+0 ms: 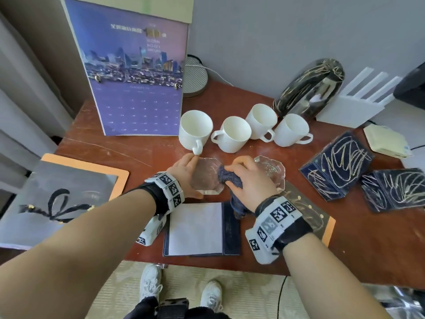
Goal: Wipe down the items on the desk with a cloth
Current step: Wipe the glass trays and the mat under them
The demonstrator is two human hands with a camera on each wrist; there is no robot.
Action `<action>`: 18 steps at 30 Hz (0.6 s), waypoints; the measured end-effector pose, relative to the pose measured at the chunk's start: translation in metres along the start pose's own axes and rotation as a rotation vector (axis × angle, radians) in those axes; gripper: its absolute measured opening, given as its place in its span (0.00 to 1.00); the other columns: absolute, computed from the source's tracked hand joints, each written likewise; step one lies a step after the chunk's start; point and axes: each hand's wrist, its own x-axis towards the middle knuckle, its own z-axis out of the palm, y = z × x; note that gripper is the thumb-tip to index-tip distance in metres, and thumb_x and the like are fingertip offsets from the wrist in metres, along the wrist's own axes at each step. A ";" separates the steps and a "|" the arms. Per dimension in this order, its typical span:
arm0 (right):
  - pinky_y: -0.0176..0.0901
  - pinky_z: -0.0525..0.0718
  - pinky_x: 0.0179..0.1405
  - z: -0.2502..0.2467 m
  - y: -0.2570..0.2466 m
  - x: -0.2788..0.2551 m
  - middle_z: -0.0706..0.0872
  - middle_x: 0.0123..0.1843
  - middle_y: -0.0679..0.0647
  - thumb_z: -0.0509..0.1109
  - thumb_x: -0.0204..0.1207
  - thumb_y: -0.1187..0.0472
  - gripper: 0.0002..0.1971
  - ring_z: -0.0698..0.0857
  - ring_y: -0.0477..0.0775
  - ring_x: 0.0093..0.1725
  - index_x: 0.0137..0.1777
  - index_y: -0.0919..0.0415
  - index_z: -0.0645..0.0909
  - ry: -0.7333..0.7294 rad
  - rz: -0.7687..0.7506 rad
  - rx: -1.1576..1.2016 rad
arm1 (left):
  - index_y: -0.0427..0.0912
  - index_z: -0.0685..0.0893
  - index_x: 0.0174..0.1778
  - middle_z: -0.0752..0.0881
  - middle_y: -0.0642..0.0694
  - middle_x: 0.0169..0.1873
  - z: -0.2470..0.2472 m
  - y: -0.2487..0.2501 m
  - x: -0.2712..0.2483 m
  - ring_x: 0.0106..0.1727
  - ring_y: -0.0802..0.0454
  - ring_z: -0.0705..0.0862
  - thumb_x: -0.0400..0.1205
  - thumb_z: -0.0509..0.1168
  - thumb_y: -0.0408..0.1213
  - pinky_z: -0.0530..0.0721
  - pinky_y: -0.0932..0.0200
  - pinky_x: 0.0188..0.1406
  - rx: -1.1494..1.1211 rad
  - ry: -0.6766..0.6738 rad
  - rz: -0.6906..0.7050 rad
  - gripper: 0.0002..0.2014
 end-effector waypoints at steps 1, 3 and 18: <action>0.43 0.79 0.54 0.001 -0.005 0.010 0.70 0.67 0.50 0.66 0.79 0.57 0.19 0.77 0.53 0.60 0.70 0.55 0.74 -0.017 -0.022 -0.042 | 0.41 0.40 0.82 0.48 0.48 0.80 -0.001 -0.004 -0.001 0.79 0.47 0.59 0.68 0.77 0.51 0.63 0.57 0.77 -0.041 -0.020 0.019 0.59; 0.47 0.79 0.53 0.006 -0.015 0.031 0.69 0.68 0.51 0.64 0.80 0.58 0.18 0.75 0.55 0.62 0.70 0.55 0.73 -0.076 -0.078 -0.160 | 0.41 0.38 0.82 0.45 0.50 0.81 -0.002 -0.011 -0.001 0.78 0.49 0.61 0.68 0.77 0.50 0.65 0.59 0.75 -0.089 -0.047 0.035 0.60; 0.45 0.76 0.53 0.023 -0.012 0.081 0.76 0.65 0.55 0.64 0.78 0.60 0.14 0.78 0.58 0.62 0.63 0.55 0.79 -0.498 -0.157 -0.400 | 0.50 0.39 0.82 0.41 0.59 0.81 -0.002 -0.011 0.002 0.79 0.54 0.60 0.70 0.76 0.49 0.68 0.58 0.73 -0.122 -0.074 -0.050 0.57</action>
